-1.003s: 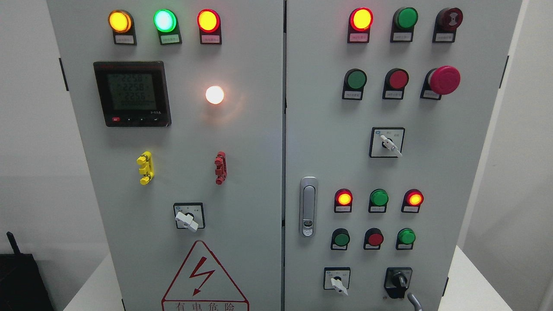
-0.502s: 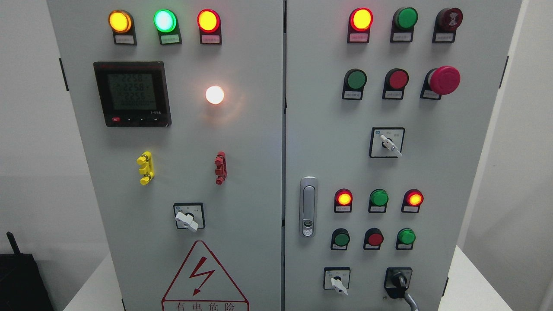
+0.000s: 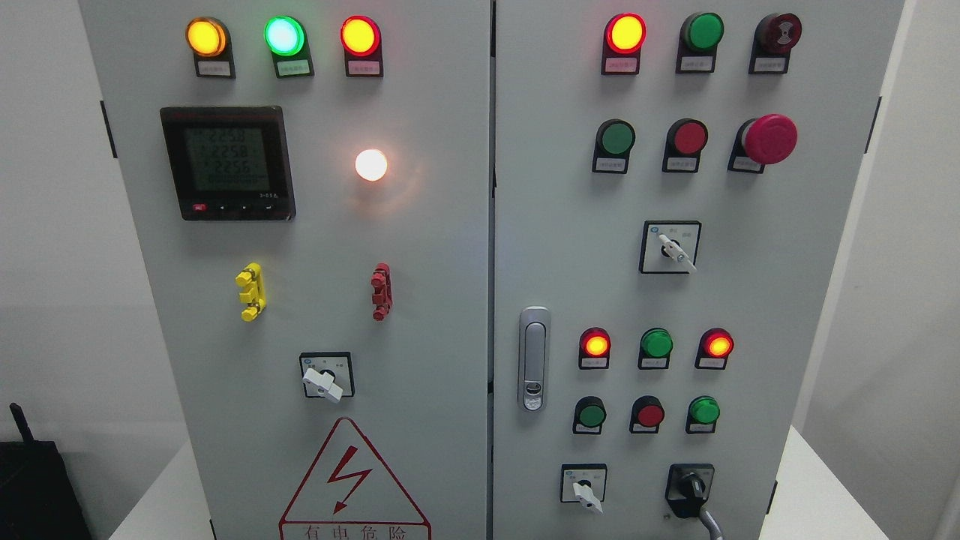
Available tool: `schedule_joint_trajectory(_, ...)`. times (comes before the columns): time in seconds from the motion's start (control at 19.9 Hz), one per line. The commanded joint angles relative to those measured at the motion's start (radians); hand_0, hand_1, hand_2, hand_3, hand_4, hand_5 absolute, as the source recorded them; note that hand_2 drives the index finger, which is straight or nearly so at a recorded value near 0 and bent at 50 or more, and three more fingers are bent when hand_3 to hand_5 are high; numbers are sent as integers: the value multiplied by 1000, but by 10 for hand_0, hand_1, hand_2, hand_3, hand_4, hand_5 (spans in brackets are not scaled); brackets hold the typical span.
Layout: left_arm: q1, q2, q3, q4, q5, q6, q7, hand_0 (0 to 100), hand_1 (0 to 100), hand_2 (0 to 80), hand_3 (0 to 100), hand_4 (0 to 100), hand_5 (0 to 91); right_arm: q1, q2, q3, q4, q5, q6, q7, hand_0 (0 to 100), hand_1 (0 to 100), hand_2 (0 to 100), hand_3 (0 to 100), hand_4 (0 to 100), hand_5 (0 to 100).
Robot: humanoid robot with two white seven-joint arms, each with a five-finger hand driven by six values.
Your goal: Trip black knob to open circuit
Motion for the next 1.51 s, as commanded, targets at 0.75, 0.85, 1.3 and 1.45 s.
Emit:
schedule_joint_trajectory(0.75,0,-1,1,1,2,1,0,120,389,0,0,0,0,-21,16,40,-21,8,7,4,895,936,0,1000,1000,939)
schedule_joint_trajectory(0.85,0,-1,1,1,2,1,0,120,389,0,0,0,0,-21,16,41,-23,8,7,4,896,936,0,1000,1000,939)
schedule_joint_trajectory(1.3,0,-1,1,1,2,1,0,120,389,0,0,0,0,-23,18,54,-27,19,7,2,900,938,0,1000,1000,938)
schedule_joint_trajectory(1.45,0,-1,1,1,2,1,0,120,389,0,0,0,0,-23,18,55,-32,19,5,2,901,939,0,1000,1000,937)
